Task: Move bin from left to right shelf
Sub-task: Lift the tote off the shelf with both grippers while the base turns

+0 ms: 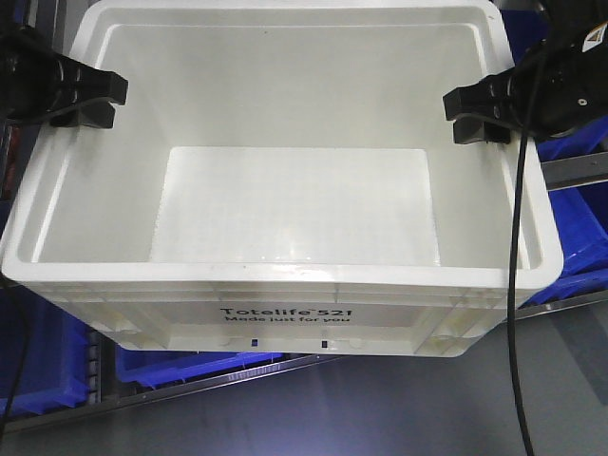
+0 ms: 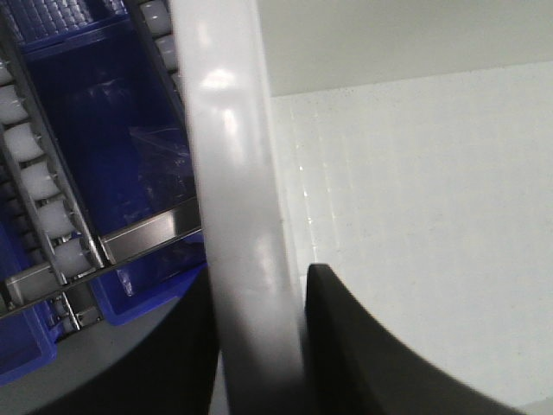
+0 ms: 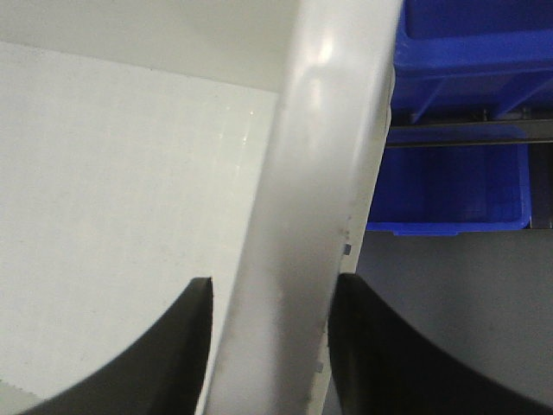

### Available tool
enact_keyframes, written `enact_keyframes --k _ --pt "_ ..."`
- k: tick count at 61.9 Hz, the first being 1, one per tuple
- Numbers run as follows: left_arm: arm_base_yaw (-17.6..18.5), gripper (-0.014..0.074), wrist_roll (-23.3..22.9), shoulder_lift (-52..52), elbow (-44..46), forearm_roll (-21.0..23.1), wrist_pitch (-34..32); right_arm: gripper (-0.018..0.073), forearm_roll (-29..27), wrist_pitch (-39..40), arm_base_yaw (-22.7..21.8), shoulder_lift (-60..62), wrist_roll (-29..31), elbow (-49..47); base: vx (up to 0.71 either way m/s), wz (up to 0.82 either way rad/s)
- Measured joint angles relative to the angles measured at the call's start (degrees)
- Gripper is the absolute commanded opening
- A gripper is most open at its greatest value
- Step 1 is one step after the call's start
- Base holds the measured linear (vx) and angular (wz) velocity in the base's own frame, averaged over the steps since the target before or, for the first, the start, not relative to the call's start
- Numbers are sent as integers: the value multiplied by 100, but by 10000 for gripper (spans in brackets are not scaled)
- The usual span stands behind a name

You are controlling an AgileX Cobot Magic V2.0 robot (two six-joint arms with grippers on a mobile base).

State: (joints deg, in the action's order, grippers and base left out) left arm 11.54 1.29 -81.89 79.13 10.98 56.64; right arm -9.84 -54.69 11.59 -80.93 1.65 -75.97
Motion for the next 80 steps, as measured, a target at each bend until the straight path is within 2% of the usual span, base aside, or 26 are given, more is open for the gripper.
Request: enact_keyframes --k 54,80 --pt "0 -8 0 0 0 0 -8 -4 -5 -6 0 0 0 0 -5 -17" --pt "0 -8 5 0 0 0 -8 -4 -17 -6 0 0 0 0 -1 -48"
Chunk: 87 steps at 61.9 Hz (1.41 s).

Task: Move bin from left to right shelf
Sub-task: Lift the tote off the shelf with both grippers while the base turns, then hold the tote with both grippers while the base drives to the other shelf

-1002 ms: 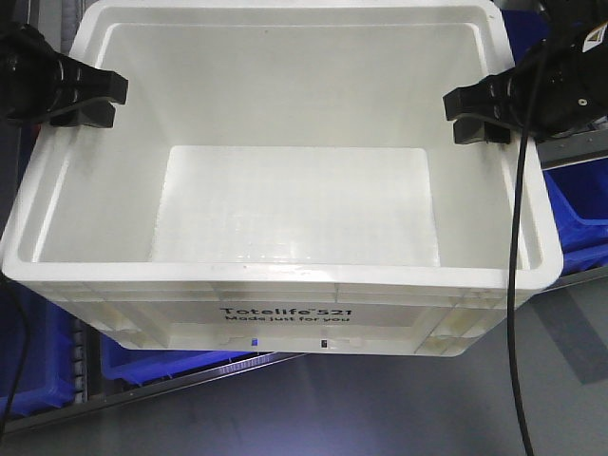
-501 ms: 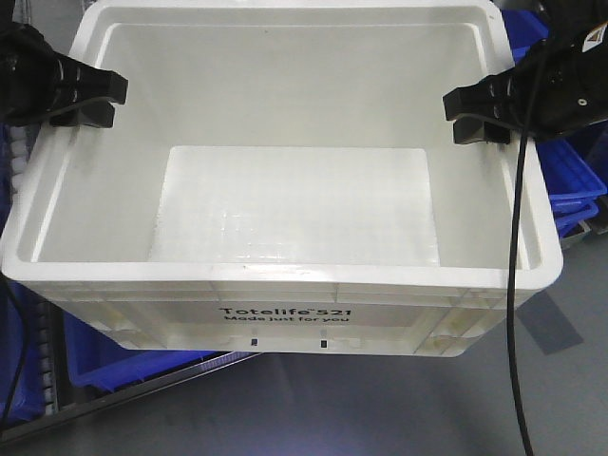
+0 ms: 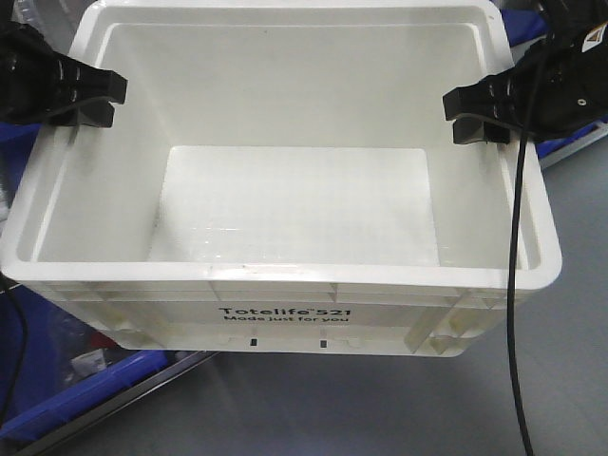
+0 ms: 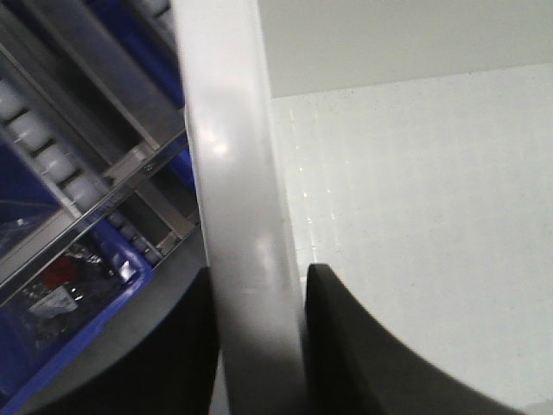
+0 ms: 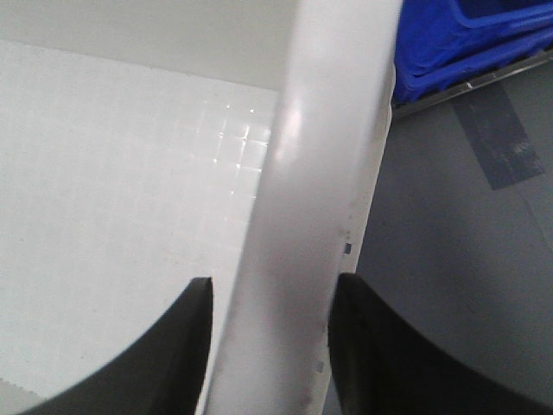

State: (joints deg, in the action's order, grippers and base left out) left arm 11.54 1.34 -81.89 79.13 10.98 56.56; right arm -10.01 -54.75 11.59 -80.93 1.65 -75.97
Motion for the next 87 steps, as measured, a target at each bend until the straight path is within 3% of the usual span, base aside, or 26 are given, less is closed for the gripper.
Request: enact_keyframes --k 87 --pt "0 -8 0 0 0 6 0 -4 10 -21 0 0 0 0 12 -56"
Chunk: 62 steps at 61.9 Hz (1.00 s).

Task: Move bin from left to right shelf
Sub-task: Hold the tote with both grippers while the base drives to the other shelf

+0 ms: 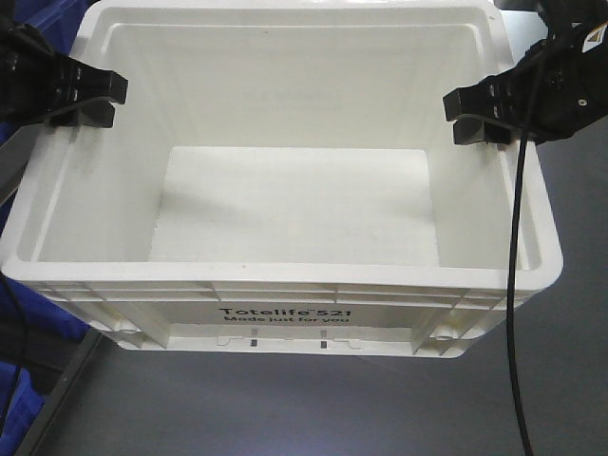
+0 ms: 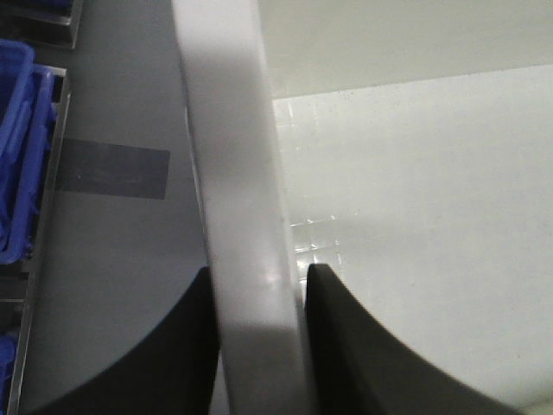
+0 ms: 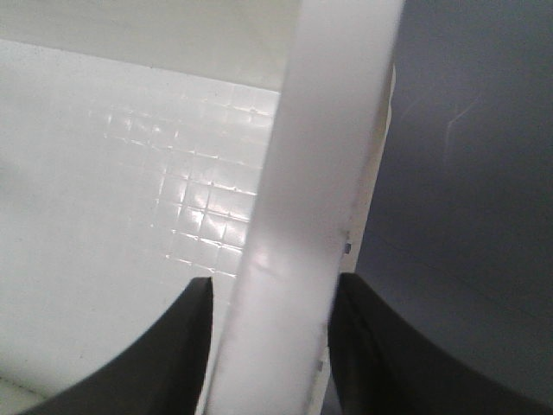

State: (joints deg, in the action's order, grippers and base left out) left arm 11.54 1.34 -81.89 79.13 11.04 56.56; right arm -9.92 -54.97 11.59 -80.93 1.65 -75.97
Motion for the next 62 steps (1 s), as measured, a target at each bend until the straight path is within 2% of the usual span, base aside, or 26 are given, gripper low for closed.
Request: enact_keyframes --k 62 --pt "0 -8 0 0 0 0 0 -4 6 0 0 0 -5 0 23 -53"
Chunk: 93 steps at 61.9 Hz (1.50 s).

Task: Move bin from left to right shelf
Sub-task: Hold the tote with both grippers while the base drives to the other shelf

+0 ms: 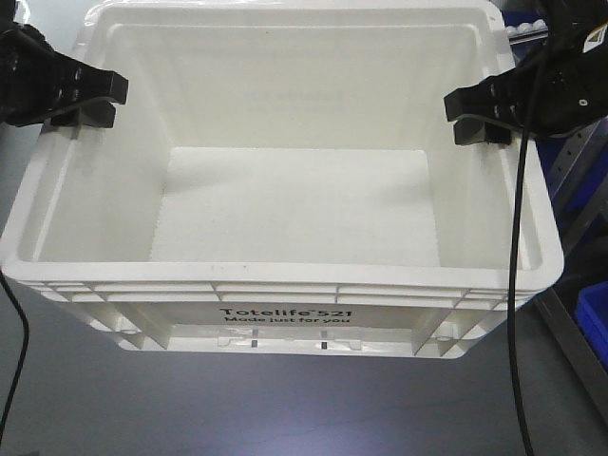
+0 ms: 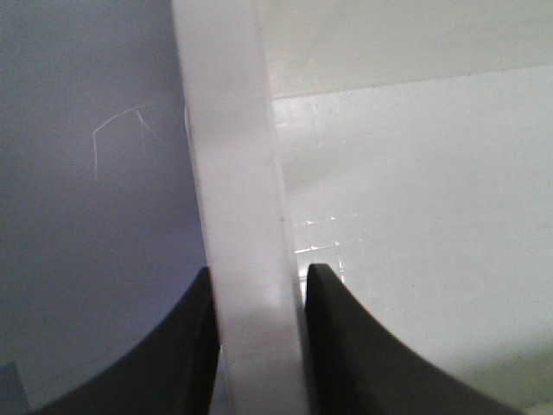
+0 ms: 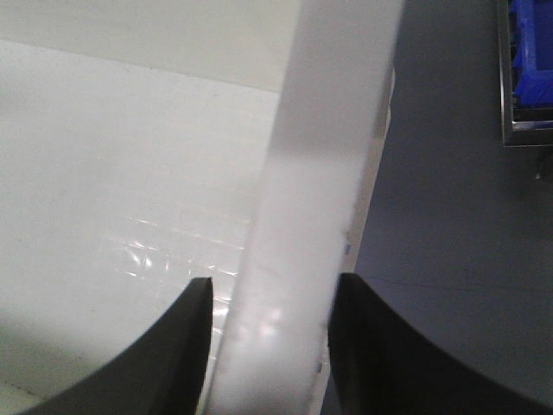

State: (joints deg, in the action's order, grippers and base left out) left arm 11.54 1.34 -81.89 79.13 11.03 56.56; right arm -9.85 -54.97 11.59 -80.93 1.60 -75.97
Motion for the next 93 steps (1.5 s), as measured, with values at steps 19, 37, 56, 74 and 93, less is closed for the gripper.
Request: enact_keyframes --k 19,37,56,74,93 --pt "0 -8 0 0 0 0 0 -4 0 -11 0 0 0 0 32 -23" --pt "0 -8 0 0 0 6 0 -4 0 -17 0 1 0 0 37 -8" --pt "0 -8 0 0 0 1 0 -4 0 -17 0 1 0 0 38 -1" --pt "0 -8 0 0 0 6 0 -4 0 -17 0 1 0 0 38 1" --pt "0 -8 0 0 0 6 0 -4 0 -17 0 1 0 0 38 14"
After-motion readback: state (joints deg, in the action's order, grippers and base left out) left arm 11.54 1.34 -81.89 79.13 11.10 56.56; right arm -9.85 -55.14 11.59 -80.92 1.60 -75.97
